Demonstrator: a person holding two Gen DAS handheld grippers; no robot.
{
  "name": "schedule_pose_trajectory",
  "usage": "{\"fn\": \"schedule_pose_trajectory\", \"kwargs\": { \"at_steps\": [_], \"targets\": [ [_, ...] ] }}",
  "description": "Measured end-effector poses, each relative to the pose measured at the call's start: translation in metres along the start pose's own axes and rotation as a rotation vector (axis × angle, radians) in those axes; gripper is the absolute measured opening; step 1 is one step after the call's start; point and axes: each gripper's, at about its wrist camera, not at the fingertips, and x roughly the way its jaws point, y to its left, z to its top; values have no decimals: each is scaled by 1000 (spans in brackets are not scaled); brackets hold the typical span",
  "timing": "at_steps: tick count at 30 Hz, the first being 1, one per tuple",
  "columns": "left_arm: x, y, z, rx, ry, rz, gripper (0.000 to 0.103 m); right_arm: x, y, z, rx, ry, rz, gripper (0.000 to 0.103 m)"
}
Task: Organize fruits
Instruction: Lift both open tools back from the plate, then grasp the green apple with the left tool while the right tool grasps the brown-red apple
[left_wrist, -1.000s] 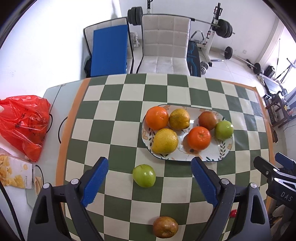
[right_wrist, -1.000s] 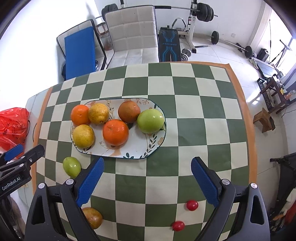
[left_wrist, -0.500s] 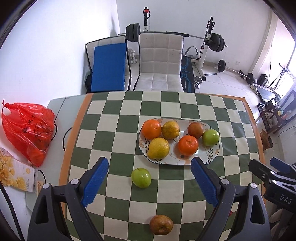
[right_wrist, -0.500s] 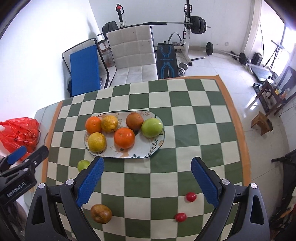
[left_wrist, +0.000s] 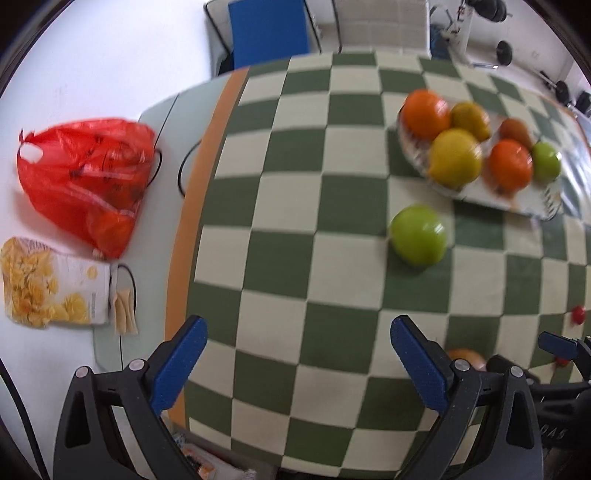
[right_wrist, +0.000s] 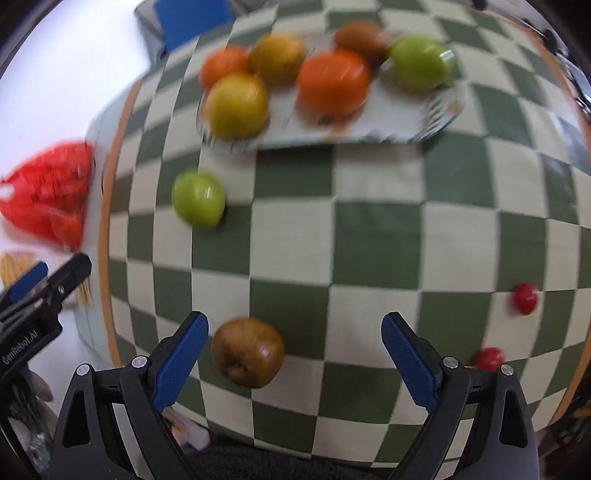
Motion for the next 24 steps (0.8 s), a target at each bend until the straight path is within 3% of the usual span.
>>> {"fn": "schedule_pose_trajectory", "kwargs": {
  "at_steps": [7,10,12,16,24],
  "targets": [
    [23,19,-20,-38,74,7,102,65,53,-23,-175,141,-49,93],
    [27,21,-18,-44,81,4,102,81,65,-27,-223,168,-58,77],
    [26,20,-13,-47,83,-6,102,86,71,-27,-259,152,-88,70],
    [25,10,6,-36,75,-52,102,82,70,-24,-275,117,-95,70],
    [42,-42,60,4,153,-241,102,44,18,-3,-139,28,-99,70]
  ]
}}
